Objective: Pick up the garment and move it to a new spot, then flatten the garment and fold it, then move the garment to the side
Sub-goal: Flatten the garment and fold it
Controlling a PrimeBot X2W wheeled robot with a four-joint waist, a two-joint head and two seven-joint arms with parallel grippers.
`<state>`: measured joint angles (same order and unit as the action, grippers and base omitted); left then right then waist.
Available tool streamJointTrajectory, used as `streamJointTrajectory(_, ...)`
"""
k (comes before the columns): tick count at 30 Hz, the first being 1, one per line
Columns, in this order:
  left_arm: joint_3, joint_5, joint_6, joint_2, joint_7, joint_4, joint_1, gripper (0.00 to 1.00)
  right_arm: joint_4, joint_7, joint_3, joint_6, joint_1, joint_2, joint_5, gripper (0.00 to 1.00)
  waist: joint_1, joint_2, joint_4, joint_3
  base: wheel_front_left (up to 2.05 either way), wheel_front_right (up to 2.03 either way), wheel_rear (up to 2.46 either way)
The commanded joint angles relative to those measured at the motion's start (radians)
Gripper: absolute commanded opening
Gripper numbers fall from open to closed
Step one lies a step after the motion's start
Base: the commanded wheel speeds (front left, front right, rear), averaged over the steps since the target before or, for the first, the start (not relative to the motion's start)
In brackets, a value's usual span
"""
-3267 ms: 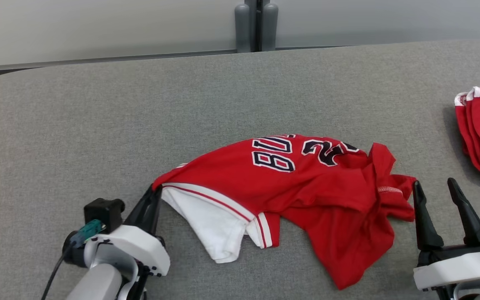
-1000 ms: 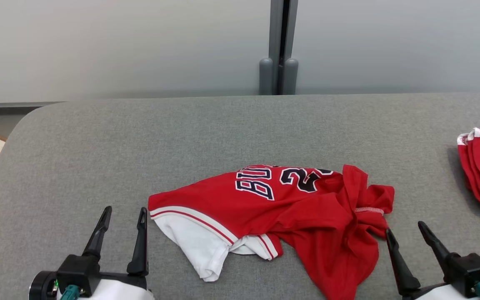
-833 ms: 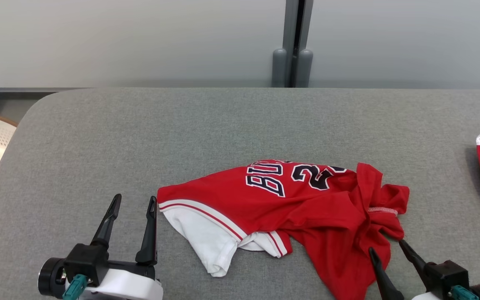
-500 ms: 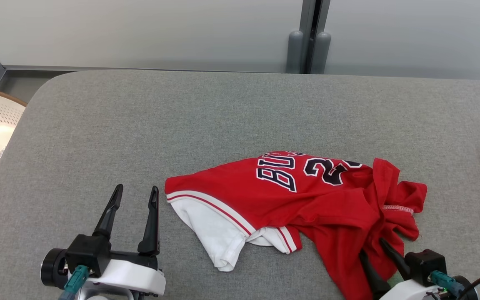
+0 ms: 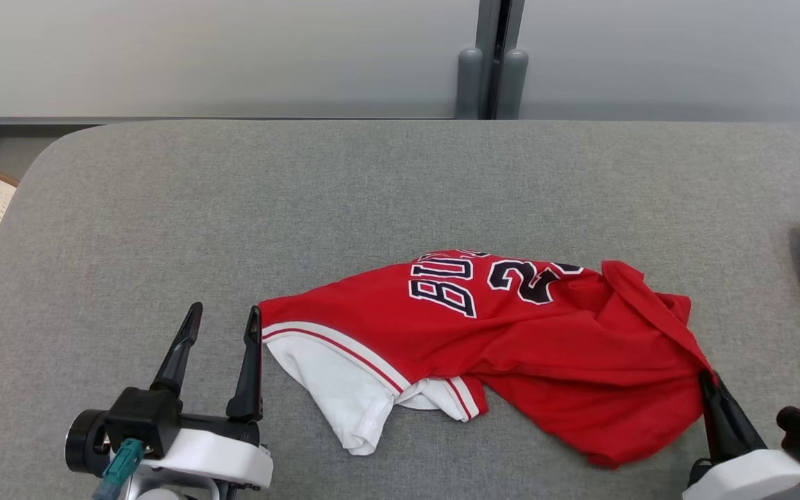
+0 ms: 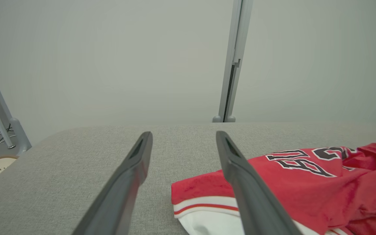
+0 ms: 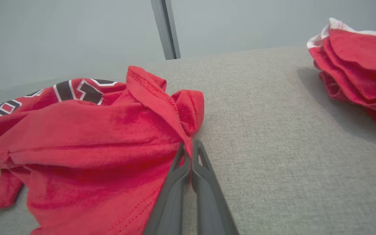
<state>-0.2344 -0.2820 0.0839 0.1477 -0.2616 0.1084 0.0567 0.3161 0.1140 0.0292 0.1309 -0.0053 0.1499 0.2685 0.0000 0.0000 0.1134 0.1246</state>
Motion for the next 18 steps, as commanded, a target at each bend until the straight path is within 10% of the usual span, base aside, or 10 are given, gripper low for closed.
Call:
streamJointTrajectory(1, 0.007, 0.006, -0.005, 0.003, -0.004, 0.003, 0.013, 1.00, 0.008, -0.005, -0.014, 0.000, 0.006, -0.007, 0.030, 0.00, 0.0000, 0.0000, -0.003, 0.001, 0.00, 0.00, 0.00)
streamJointTrajectory(4, 0.014, 0.011, -0.013, -0.002, -0.004, 0.008, 0.016, 1.00, 0.034, -0.008, -0.045, 0.000, 0.009, -0.013, 0.080, 0.00, 0.0000, 0.0000, -0.008, 0.002, 0.00, 0.00, 0.00)
streamJointTrajectory(8, 0.023, 0.019, -0.020, -0.005, -0.004, 0.016, 0.014, 1.00, 0.053, 0.003, -0.055, 0.000, -0.007, -0.008, 0.126, 1.00, 0.0000, 0.0000, -0.015, 0.001, 0.00, 0.00, 0.00)
streamJointTrajectory(18, 0.042, 0.029, -0.028, -0.009, -0.004, 0.035, -0.006, 1.00, -0.018, 0.048, -0.042, 0.000, -0.004, 0.052, 0.146, 1.00, 0.0000, 0.0000, -0.025, -0.017, 0.00, 0.00, 0.00)
